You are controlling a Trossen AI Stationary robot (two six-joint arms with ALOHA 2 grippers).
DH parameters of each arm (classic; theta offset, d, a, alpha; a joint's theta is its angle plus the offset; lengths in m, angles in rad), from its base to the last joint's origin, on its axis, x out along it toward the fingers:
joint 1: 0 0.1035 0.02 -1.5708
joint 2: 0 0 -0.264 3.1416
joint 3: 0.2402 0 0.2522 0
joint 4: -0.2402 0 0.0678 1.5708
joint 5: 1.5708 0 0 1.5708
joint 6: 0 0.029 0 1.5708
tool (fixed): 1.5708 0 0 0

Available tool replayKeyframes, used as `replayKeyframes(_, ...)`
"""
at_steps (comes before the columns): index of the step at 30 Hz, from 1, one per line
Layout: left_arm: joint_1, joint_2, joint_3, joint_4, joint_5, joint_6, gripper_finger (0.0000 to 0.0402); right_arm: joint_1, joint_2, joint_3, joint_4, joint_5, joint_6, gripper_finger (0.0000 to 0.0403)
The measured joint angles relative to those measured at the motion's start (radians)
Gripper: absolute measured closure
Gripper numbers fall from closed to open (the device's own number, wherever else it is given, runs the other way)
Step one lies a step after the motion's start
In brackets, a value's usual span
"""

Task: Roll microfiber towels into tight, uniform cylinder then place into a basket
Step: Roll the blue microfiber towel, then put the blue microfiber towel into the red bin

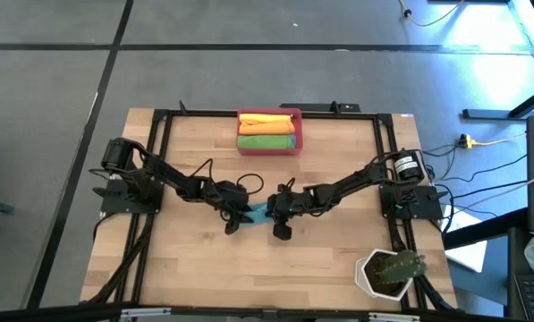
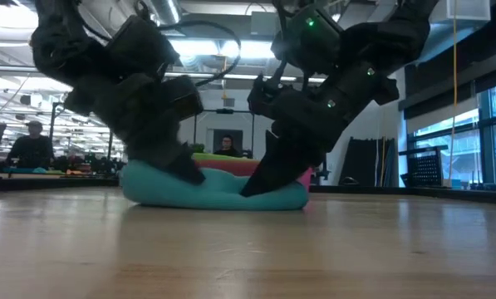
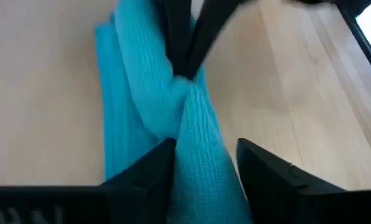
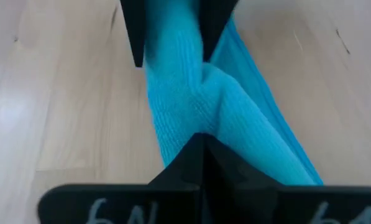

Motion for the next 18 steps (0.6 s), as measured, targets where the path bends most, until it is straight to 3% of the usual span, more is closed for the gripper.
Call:
replayKeyframes(6, -0.003, -0.055, 0.067, -0.096, -0.078, 0.113, 0.0202, -0.013, 0.000, 0.000, -0.026, -0.001, 0.008, 0.0395)
replayKeyframes(13, -0.001, -0.165, 0.130, -0.400, -0.325, 0.236, 0.0182, -0.015, 0.000, 0.000, -0.027, 0.000, 0.015, 0.0392)
replayKeyframes(18, -0.074, -0.211, 0.137, -0.358, -0.354, 0.289, 0.0181, -0.020, 0.000, 0.000, -0.027, -0.001, 0.015, 0.0392)
